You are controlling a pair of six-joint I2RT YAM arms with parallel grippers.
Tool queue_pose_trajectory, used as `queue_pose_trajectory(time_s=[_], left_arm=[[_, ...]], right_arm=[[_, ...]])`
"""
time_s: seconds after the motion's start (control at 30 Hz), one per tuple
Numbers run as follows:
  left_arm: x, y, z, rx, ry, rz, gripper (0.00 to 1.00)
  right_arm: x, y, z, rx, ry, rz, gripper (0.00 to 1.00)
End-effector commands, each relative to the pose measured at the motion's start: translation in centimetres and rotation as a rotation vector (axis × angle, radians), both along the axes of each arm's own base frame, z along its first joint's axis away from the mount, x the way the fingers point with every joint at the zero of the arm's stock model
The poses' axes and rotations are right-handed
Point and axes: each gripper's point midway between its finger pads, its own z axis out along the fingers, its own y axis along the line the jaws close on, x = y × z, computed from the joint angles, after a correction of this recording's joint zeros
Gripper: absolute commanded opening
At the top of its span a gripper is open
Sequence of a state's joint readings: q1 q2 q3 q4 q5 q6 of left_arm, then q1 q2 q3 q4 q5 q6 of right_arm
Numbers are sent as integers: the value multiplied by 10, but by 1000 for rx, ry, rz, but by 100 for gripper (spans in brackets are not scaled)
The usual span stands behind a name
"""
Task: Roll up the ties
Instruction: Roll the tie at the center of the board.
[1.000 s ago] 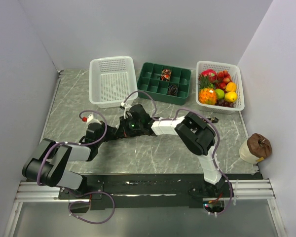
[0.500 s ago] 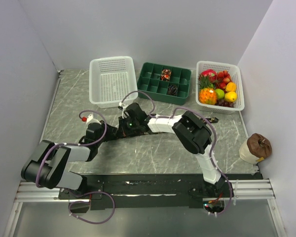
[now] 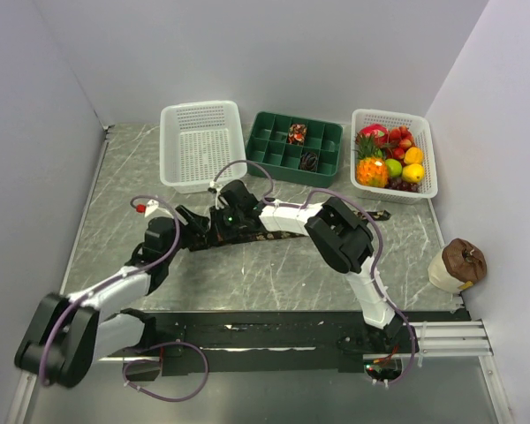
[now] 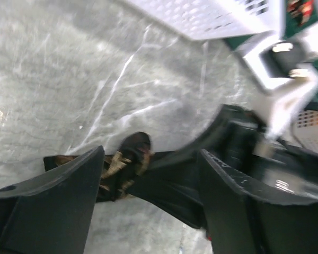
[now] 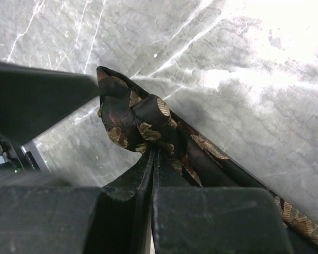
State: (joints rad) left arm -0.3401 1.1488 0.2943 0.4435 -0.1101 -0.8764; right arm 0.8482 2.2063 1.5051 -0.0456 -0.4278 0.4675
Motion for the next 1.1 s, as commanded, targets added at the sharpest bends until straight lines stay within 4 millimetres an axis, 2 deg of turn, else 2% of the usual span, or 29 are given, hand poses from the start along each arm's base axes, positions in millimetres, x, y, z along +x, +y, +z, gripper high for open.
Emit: queue_pose_trajectory(time_s=[0.0,0.07,0.13,0.17,0.3,0.43,0.47,0.67,0.8,0.83,0.97,1.07], left_arm=[[-4,16,24,64,-37,51,80],[-12,25,22,71,-25,90,83],[-19,31,10,68,-4,114,84],[-19,31,11,54,-16,115,84],[-26,28,-11,-7,66,123,82],[-26,22,-33,-84,159,147,79],[-28,22,-45,-84,196,153,79],[-29,23,-65,-152,243,190,69],[-28,29,-70,-226,233,205,63],[-23,28,-64,-245,196,198,62],[-24,30,-67,-261,197,201,62],[-21,29,-59,-270,153,181,66]], right_arm=[[2,-11,-27,-87,21,-26,0],[1,-12,-28,-88,22,-26,0],[1,-13,-26,-82,21,-29,0],[0,-13,-26,-81,22,-28,0],[-1,-13,-27,-79,24,-25,0],[-1,-13,-25,-73,27,-26,0],[0,-14,-25,-73,26,-29,0],[1,-17,-27,-73,36,-33,0],[1,-19,-28,-71,41,-35,0],[2,-20,-29,-71,44,-37,0],[2,-20,-30,-73,48,-36,0],[3,-19,-29,-70,47,-35,0]])
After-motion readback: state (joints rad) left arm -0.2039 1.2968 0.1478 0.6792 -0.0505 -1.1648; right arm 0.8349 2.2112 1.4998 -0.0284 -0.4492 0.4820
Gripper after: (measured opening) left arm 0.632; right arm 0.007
